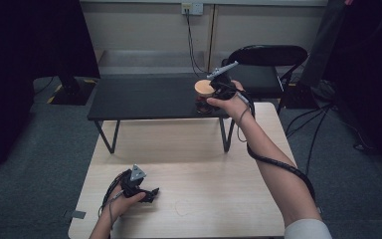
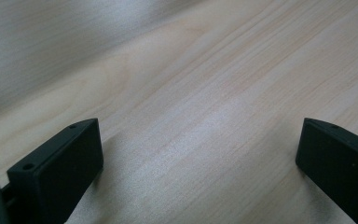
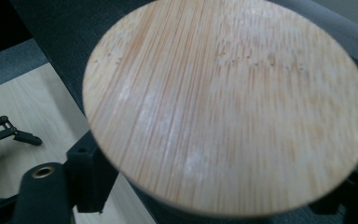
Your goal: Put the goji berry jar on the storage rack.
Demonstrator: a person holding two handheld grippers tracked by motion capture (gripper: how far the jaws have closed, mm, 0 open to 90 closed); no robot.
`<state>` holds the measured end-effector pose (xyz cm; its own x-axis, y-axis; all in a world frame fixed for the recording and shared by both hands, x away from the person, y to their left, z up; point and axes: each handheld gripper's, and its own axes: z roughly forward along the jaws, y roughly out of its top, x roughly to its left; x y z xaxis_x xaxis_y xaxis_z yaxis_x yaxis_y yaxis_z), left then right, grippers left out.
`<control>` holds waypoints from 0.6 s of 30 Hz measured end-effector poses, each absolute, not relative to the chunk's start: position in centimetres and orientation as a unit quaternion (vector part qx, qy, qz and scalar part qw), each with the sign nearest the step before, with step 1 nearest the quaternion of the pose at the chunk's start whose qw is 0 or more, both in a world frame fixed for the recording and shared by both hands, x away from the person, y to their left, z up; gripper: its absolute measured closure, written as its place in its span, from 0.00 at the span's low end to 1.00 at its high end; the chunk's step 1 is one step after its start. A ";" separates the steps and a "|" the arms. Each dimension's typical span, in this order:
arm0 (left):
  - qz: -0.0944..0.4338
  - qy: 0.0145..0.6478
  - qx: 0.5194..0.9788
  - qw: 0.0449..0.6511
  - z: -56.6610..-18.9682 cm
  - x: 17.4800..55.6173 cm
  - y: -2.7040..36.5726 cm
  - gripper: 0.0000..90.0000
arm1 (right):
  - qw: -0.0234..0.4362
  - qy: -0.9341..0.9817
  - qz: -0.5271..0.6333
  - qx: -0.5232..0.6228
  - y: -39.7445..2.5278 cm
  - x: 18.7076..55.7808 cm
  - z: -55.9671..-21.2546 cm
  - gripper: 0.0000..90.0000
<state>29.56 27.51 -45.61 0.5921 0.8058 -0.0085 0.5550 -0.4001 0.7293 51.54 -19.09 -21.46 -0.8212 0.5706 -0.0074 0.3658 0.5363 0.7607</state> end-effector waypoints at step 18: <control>0.177 0.418 0.816 0.357 -45.7 29.5 27.5 0.00 | 0.119 0.865 0.422 0.243 -23.1 47.9 -22.9 0.01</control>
<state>29.46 27.46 -45.65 0.5879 0.8089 -0.0095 0.5564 -0.3957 0.7307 47.93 -23.11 -22.85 -0.8539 0.5205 -0.0016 0.3194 0.5264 0.7880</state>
